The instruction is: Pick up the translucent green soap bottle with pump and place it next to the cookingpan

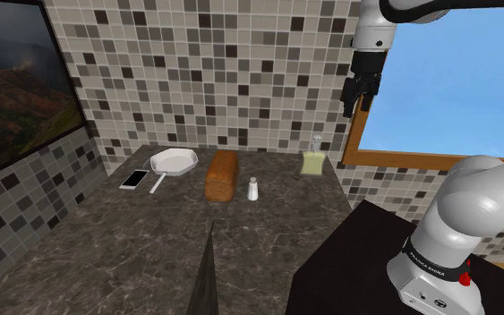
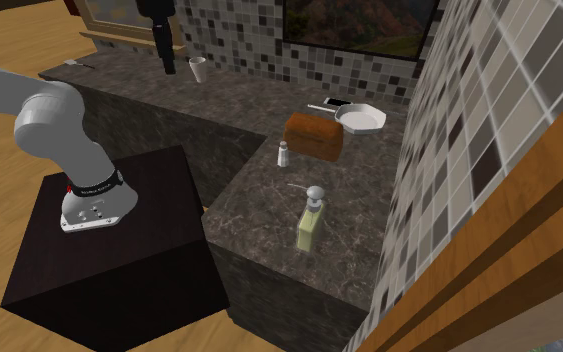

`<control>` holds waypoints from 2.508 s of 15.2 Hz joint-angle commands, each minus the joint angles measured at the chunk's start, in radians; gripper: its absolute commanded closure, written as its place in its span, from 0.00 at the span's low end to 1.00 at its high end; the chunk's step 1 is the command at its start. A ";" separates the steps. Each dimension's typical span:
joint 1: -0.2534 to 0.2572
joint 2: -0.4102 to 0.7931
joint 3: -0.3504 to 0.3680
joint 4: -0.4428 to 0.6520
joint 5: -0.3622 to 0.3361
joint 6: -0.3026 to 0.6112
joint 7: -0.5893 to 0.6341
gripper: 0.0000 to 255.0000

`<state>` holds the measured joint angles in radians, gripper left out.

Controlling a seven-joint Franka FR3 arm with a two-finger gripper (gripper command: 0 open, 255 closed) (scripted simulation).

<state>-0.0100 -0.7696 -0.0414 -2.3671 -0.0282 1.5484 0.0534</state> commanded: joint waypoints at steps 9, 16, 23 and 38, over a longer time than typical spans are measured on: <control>-0.033 0.075 -0.166 -0.119 -0.087 0.239 -0.202 0.00; -0.041 0.240 -0.322 -0.139 -0.118 0.463 -0.388 0.00; -0.004 0.487 -0.483 -0.078 -0.042 0.670 -0.618 0.00; -0.123 1.180 -0.508 0.339 0.568 0.795 -1.289 0.00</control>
<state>-0.1053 0.3608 -0.5667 -2.0686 0.5001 2.3454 -1.1954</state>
